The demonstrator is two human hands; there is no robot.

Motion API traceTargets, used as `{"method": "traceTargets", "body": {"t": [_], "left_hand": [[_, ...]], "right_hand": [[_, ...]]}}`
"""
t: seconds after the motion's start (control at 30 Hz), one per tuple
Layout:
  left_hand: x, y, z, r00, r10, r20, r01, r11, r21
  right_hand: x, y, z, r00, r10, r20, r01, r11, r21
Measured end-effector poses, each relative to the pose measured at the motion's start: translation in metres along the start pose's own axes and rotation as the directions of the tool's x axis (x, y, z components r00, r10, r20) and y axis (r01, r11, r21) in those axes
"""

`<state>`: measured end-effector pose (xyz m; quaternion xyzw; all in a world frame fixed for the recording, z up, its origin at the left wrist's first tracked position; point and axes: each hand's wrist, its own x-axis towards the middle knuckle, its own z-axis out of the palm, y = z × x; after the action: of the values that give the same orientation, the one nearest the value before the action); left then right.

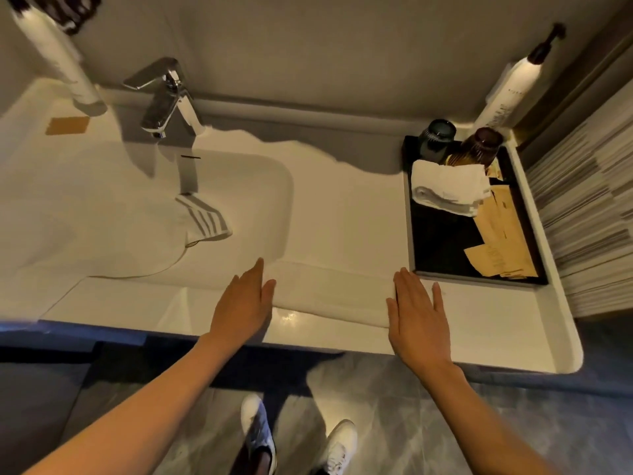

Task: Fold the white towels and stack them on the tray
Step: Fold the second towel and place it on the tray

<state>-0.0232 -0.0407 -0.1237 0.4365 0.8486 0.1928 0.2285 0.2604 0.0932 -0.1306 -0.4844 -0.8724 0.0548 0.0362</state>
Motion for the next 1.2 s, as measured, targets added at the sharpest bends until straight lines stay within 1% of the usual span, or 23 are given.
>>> {"method": "traceTargets", "body": {"t": [0.03,0.07,0.1,0.13,0.17,0.2,0.23,0.27,0.3,0.33,0.4,0.5,0.53,0.63,0.73,0.8,0.83,0.97,1.0,1.1,1.13,1.17,1.2], "left_hand": [[-0.002,0.005,-0.002,1.000,0.007,-0.017,-0.008,0.998,-0.066],[-0.002,0.012,-0.003,0.999,0.012,-0.038,-0.017,0.992,-0.127],[-0.001,0.017,-0.004,0.999,-0.015,-0.050,0.005,0.983,-0.184],[0.001,0.022,-0.005,0.996,-0.070,-0.056,0.054,0.969,-0.241],[0.004,0.023,-0.007,0.990,-0.128,-0.059,0.108,0.956,-0.271],[0.008,0.023,-0.007,0.985,-0.163,-0.064,0.140,0.953,-0.270],[0.011,0.024,-0.006,0.982,-0.175,-0.066,0.154,0.959,-0.238],[0.013,0.024,-0.006,0.983,-0.173,-0.068,0.157,0.968,-0.197],[0.014,0.024,-0.005,0.984,-0.166,-0.066,0.154,0.975,-0.161],[0.015,0.025,-0.004,0.984,-0.164,-0.065,0.153,0.977,-0.149],[0.016,0.028,-0.002,0.982,-0.177,-0.060,0.164,0.971,-0.173],[0.014,0.032,-0.003,0.978,-0.200,-0.051,0.183,0.954,-0.238],[0.012,0.033,-0.003,0.977,-0.205,-0.052,0.185,0.948,-0.260],[0.009,0.037,-0.001,0.978,-0.203,-0.055,0.176,0.934,-0.310],[0.008,0.038,-0.004,0.975,-0.218,-0.036,0.195,0.926,-0.324],[0.012,0.035,-0.006,0.972,-0.233,-0.010,0.218,0.922,-0.320],[0.014,0.032,-0.007,0.971,-0.241,0.007,0.230,0.920,-0.317],[0.022,0.027,-0.016,0.968,-0.241,0.063,0.248,0.906,-0.343],[0.023,0.026,-0.020,0.967,-0.241,0.086,0.256,0.888,-0.383],[0.029,0.018,-0.033,0.933,-0.299,0.200,0.360,0.768,-0.529],[0.029,0.016,-0.035,0.928,-0.294,0.227,0.372,0.746,-0.552],[0.027,0.015,-0.035,0.935,-0.262,0.240,0.354,0.751,-0.557],[0.024,0.013,-0.034,0.948,-0.221,0.228,0.312,0.780,-0.543]], "right_hand": [[-0.004,0.001,-0.004,0.998,0.045,-0.045,-0.045,0.999,0.009],[-0.008,0.002,-0.010,0.986,0.140,-0.086,-0.138,0.990,0.027],[-0.010,0.001,-0.015,0.953,0.288,-0.096,-0.283,0.957,0.062],[-0.011,0.000,-0.022,0.878,0.476,-0.056,-0.467,0.875,0.125],[-0.009,-0.004,-0.030,0.758,0.651,0.040,-0.645,0.741,0.187],[-0.005,-0.007,-0.037,0.619,0.769,0.161,-0.780,0.578,0.238],[0.000,-0.008,-0.044,0.504,0.821,0.267,-0.856,0.436,0.278],[0.007,-0.007,-0.045,0.444,0.825,0.349,-0.883,0.337,0.328],[0.012,-0.004,-0.046,0.427,0.808,0.406,-0.882,0.274,0.383],[0.017,0.000,-0.046,0.445,0.776,0.447,-0.865,0.244,0.439],[0.023,0.011,-0.049,0.512,0.722,0.466,-0.824,0.258,0.504],[0.029,0.018,-0.066,0.564,0.710,0.421,-0.776,0.281,0.565],[0.032,0.014,-0.075,0.597,0.703,0.386,-0.743,0.304,0.597],[0.042,-0.016,-0.104,0.722,0.649,0.241,-0.613,0.437,0.659],[0.047,-0.069,-0.122,0.845,0.521,0.121,-0.457,0.586,0.669],[0.046,-0.108,-0.121,0.905,0.418,0.079,-0.366,0.671,0.645],[0.045,-0.126,-0.114,0.928,0.362,0.086,-0.333,0.705,0.626],[0.037,-0.191,-0.076,0.969,0.184,0.165,-0.245,0.806,0.539],[0.034,-0.202,-0.063,0.972,0.153,0.180,-0.228,0.808,0.543],[0.020,-0.216,-0.036,0.969,0.069,0.236,-0.194,0.803,0.563],[0.017,-0.215,-0.034,0.968,0.057,0.244,-0.192,0.795,0.575],[0.015,-0.213,-0.034,0.966,0.045,0.255,-0.196,0.773,0.603],[0.014,-0.210,-0.038,0.961,0.018,0.276,-0.197,0.744,0.639]]}}
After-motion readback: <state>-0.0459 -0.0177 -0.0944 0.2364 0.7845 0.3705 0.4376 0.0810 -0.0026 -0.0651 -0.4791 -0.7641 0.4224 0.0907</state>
